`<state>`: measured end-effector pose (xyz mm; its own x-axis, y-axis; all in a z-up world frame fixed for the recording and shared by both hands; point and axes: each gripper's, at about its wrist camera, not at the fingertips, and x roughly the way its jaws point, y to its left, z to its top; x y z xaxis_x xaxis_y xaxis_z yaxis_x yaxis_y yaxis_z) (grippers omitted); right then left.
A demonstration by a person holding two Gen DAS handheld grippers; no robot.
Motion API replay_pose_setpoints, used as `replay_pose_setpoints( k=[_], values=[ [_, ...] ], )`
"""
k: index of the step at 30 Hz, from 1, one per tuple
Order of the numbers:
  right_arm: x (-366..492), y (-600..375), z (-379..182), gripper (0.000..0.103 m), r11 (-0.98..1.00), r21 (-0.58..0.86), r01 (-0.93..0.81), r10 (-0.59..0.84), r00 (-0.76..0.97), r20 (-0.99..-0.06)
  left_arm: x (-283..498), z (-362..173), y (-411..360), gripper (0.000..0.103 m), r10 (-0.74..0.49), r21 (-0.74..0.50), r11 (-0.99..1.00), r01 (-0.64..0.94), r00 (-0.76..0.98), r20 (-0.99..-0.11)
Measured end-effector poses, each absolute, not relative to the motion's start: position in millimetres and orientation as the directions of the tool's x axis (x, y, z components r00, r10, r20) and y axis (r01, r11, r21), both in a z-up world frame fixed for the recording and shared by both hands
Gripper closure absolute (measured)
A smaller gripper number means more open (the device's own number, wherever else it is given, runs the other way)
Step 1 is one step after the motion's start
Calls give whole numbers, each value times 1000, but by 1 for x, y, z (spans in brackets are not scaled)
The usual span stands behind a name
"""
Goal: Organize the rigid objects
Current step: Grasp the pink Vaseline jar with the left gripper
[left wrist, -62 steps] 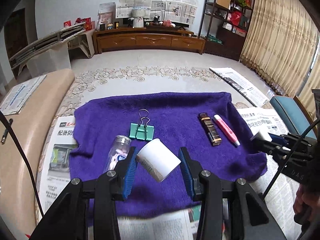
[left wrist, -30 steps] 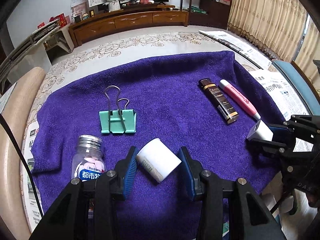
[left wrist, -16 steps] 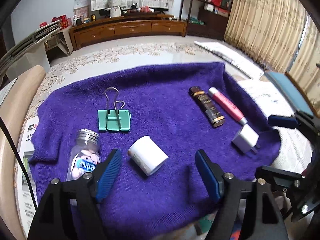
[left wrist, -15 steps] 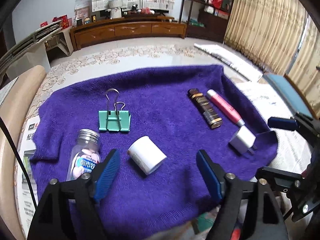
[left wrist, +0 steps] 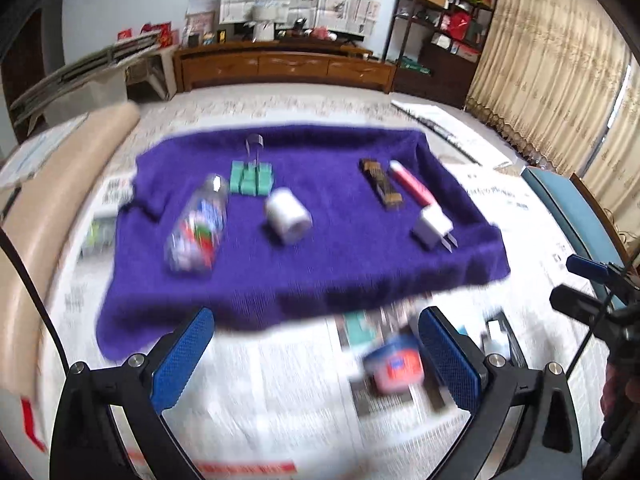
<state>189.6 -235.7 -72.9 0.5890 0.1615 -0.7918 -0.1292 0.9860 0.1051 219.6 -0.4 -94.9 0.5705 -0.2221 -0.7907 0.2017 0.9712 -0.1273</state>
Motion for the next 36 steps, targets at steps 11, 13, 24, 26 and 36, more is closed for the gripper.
replay_pose_setpoints(
  k=[11,13,24,26,36],
  values=[
    [170,-264,-78,0,990,112,-80,138,609,-781,194,-134,-41,6,-153,-18,968,249,533,-832],
    [169,-267,-76,0,990,116,-75,138,613,-778,191,-137,-47,14,-140,-15,973,230,538,-831],
    [164,-292,-73,0,986,167,-20,145,600,-786,185,-131,-71,68,-94,5,986,164,588,-803],
    [163,-297,-74,0,983,184,-9,153,597,-788,184,-130,-69,68,-100,-3,986,164,591,-800],
    [159,-280,-83,2,985,156,-71,169,570,-804,183,-127,-30,68,-98,-30,992,126,581,-808]
  ],
)
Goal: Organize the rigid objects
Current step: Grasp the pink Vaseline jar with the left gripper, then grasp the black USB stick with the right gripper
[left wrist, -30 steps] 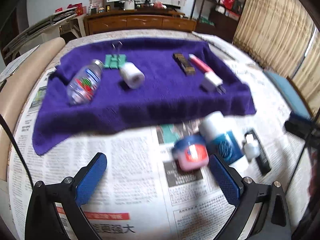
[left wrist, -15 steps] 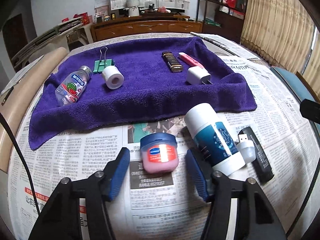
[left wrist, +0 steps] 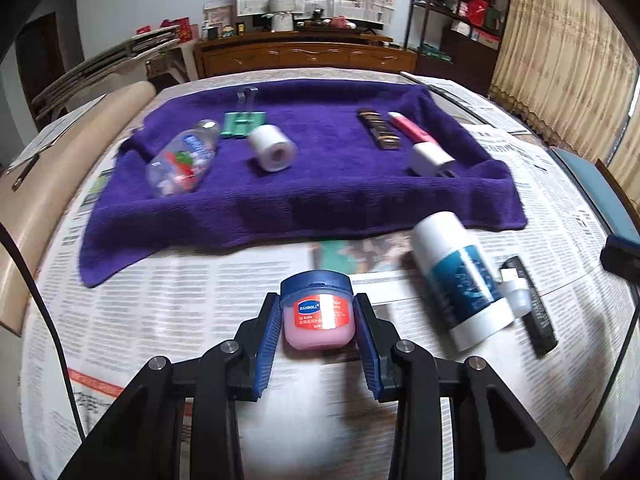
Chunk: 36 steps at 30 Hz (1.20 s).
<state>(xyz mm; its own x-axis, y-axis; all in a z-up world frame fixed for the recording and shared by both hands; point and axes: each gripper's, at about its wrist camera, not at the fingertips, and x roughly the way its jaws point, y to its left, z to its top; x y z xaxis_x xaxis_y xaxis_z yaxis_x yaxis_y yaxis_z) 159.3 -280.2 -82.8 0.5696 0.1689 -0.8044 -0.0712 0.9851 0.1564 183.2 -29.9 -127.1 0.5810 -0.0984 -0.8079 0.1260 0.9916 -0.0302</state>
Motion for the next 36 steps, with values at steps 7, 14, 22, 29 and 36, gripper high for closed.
replay_pose_setpoints(
  k=[7,14,22,29,36],
  values=[
    [158,-244,-109,12,985,89,-150,154,510,-846,180,-126,-7,68,-100,-47,993,107,578,-810],
    [156,-219,-133,39,977,-6,-215,103,491,-865,176,-125,6,68,-124,-83,992,98,574,-809],
    [159,-226,-134,52,979,-36,-201,76,523,-849,174,-126,19,68,-131,-106,991,77,570,-811],
    [162,-215,-133,66,969,-47,-243,96,542,-835,175,-126,23,68,-131,-114,991,66,571,-810],
    [164,-212,-132,81,966,-14,-256,131,537,-833,174,-124,26,68,-134,-121,991,62,579,-804]
  ],
)
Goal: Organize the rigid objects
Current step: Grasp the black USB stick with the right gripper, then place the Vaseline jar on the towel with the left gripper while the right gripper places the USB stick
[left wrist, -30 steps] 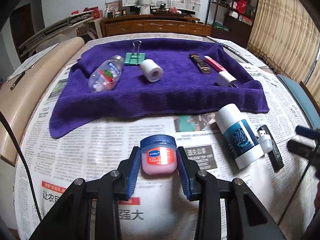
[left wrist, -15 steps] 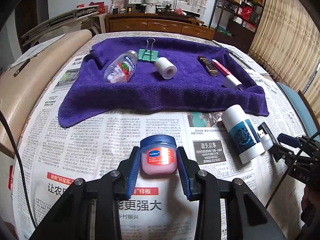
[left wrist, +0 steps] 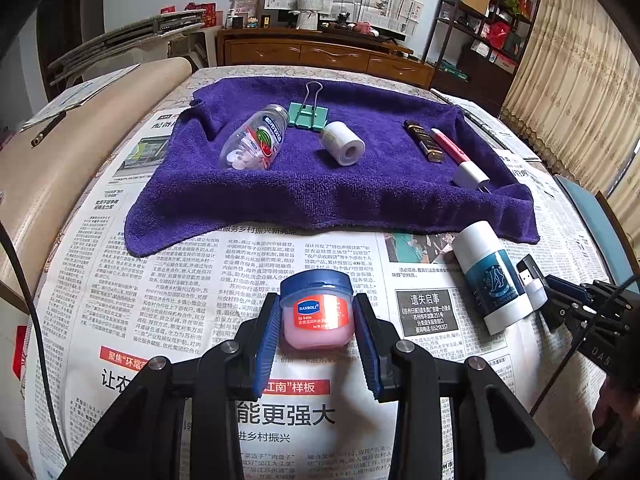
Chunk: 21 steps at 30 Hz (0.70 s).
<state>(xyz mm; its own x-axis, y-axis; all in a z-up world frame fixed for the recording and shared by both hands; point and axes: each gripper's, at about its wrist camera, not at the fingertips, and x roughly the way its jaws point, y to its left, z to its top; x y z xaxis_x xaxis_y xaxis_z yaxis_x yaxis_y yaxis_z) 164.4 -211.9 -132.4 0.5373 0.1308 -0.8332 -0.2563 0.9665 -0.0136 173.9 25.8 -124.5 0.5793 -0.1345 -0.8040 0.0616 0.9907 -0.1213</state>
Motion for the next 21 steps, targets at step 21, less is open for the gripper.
replay_pose_setpoints(
  k=[21],
  values=[
    [166,-237,-98,82,966,138,-217,239,559,-794,196,-75,24,68,-185,-150,983,109,620,-762]
  ],
)
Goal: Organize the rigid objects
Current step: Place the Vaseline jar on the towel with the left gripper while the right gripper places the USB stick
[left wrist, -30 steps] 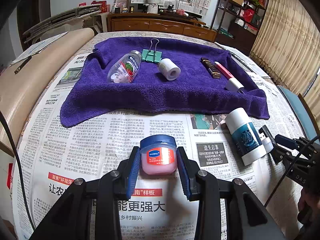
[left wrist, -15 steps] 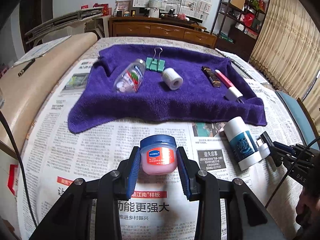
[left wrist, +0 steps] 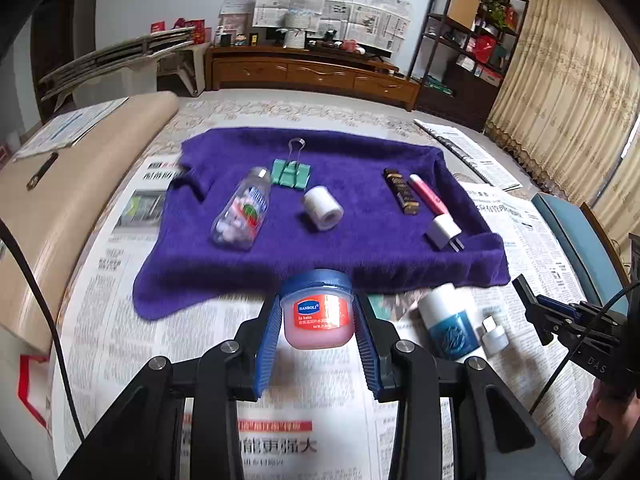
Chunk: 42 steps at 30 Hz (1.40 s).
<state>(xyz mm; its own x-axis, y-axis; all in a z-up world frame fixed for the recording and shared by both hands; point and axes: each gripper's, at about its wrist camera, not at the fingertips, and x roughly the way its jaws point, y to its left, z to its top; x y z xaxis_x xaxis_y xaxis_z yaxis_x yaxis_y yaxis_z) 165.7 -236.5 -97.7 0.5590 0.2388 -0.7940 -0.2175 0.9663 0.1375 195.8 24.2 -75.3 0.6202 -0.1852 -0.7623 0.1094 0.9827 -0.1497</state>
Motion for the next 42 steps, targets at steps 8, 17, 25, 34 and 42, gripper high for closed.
replay_pose_setpoints(
  k=[8,17,25,34,42],
  values=[
    [196,-229,-76,82,959,170,-227,273,582,-766,232,-65,19,68,-186,-125,982,139,628,-755],
    [249,-206,-60,82,946,177,-270,307,582,-753,276,-81,26,68,-177,-126,984,127,603,-778],
    [289,-168,-81,82,926,159,-342,329,525,-785,296,-109,22,68,-147,-84,987,137,554,-819],
    [305,-134,-105,82,905,105,-412,306,460,-833,309,-121,14,68,-117,-38,987,157,527,-842],
    [312,-126,-123,82,907,84,-412,271,420,-866,313,-123,11,68,-110,-25,985,168,520,-847]
  ],
)
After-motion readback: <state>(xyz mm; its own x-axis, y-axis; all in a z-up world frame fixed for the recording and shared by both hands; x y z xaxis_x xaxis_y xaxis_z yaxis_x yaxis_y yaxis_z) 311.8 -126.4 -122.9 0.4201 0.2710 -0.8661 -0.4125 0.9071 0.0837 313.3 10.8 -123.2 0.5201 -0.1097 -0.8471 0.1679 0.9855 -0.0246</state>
